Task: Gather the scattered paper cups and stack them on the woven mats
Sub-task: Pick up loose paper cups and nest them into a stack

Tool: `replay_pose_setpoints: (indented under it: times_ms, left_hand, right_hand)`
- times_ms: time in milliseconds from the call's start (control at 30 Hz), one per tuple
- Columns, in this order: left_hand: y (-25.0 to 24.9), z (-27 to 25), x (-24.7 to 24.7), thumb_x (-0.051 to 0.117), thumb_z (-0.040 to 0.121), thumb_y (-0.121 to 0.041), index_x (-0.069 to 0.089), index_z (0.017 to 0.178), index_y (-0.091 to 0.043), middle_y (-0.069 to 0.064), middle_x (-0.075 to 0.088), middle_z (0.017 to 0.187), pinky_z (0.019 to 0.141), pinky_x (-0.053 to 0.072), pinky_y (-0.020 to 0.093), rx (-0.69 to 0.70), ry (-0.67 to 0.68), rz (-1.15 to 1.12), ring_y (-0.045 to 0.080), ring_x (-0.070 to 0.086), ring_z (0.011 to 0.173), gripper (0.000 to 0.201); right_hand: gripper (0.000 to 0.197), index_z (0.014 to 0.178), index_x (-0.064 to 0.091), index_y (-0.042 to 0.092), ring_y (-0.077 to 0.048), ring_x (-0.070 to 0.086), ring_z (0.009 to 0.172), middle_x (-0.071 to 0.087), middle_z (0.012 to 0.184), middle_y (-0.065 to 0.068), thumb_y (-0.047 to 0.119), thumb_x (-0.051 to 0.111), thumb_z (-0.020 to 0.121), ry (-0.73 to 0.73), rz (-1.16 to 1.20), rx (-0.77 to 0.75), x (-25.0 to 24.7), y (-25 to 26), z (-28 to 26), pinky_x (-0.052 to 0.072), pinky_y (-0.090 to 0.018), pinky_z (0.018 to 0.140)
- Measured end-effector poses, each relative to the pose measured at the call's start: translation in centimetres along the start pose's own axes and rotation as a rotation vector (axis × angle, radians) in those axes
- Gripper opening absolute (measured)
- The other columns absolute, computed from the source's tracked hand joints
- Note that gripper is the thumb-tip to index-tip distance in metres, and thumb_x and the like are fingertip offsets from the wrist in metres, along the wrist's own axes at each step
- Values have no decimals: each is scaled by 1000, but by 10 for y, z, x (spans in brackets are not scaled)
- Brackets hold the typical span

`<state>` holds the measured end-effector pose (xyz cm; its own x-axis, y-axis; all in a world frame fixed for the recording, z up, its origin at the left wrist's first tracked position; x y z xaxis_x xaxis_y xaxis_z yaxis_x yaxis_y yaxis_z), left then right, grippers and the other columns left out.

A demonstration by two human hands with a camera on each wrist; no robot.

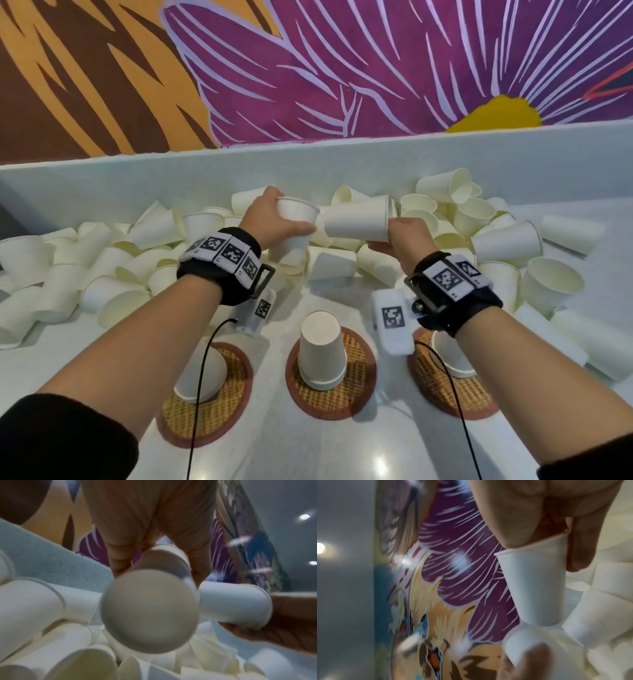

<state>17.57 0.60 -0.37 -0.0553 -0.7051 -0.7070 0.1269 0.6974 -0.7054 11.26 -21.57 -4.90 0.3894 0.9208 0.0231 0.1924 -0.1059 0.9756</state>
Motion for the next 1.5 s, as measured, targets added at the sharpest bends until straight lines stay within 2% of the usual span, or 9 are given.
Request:
replay_pose_setpoints:
  times_ms: [200, 367, 533, 700, 867, 1067, 1167, 1333, 1500]
  left_hand:
    - [-16, -15, 25, 82, 61, -7, 19, 143, -21, 10, 53, 114, 85, 49, 36, 172, 212, 271, 26, 53, 94, 105]
    - [-32, -26, 50, 84, 59, -17, 13, 145, -26, 8, 61, 118, 91, 50, 43, 336, 305, 515, 31, 58, 106, 112]
    - [-44, -31, 48, 81, 60, -7, 10, 146, -21, 9, 62, 105, 84, 53, 40, 328, 283, 333, 28, 60, 96, 112]
    - [-71, -33, 58, 82, 59, -5, 7, 148, -21, 9, 63, 105, 80, 54, 38, 416, 294, 385, 26, 61, 91, 117]
    - [-52, -16, 32, 83, 61, -6, 6, 149, -18, 5, 61, 90, 63, 46, 22, 301, 188, 267, 25, 59, 84, 118]
    - [-42, -14, 30, 91, 54, -16, 4, 150, -21, 14, 55, 132, 93, 43, 30, 280, 204, 212, 31, 54, 119, 130]
    - [-22, -7, 25, 91, 53, -18, 11, 149, -20, 11, 50, 137, 102, 42, 35, 223, 157, 169, 30, 52, 120, 126]
    - [63, 4, 35, 84, 65, -26, 31, 139, -7, 13, 52, 131, 98, 46, 42, -171, 188, 365, 32, 52, 118, 93]
    - [113, -17, 73, 81, 69, -19, 42, 132, -1, 16, 57, 126, 90, 49, 36, -288, 319, 583, 31, 58, 113, 75]
  right_hand:
    - [28, 114, 57, -14, -35, 61, 90, 60, 103, -24, -7, 53, 87, 127, -99, 51, 16, 3, -5, 56, -36, 80]
    - [20, 105, 61, -10, -33, 62, 86, 61, 90, -17, -4, 51, 89, 265, -411, 27, 34, 9, -12, 53, -37, 87]
    - [26, 112, 58, -10, -38, 65, 96, 62, 103, -21, -1, 52, 89, 270, -459, 19, 41, 12, -13, 54, -40, 92]
    - [17, 100, 63, 2, -26, 59, 85, 61, 87, -10, 8, 50, 91, 320, -873, -206, 73, 16, -20, 48, -32, 74]
    - [22, 101, 68, 8, -11, 58, 81, 65, 95, -3, 20, 51, 93, 42, -463, -506, 60, 57, -29, 46, -17, 79]
    - [21, 91, 63, 12, -22, 59, 83, 61, 83, -4, 24, 47, 96, 382, -425, -244, 96, 31, -30, 48, -38, 85]
    - [24, 72, 58, 13, -28, 55, 83, 55, 74, -4, 11, 45, 92, 274, -450, -233, 83, 32, -21, 49, -35, 78]
    - [36, 56, 37, 10, -17, 31, 56, 32, 59, -2, 6, 41, 91, 96, -468, -169, 51, 22, -9, 24, -24, 51]
    - [12, 78, 47, 10, -20, 34, 69, 36, 74, -8, 7, 42, 89, 129, -457, -101, 53, 9, -4, 30, -29, 64]
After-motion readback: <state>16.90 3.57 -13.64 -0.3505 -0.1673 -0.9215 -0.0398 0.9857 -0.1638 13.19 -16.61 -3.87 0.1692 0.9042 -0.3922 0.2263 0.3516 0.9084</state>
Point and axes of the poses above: each hand's wrist, its own z-axis towards the middle knuckle, its own x-axis out of the palm, y = z × x, the point moved 9 cm from there along z, towards the middle knuckle
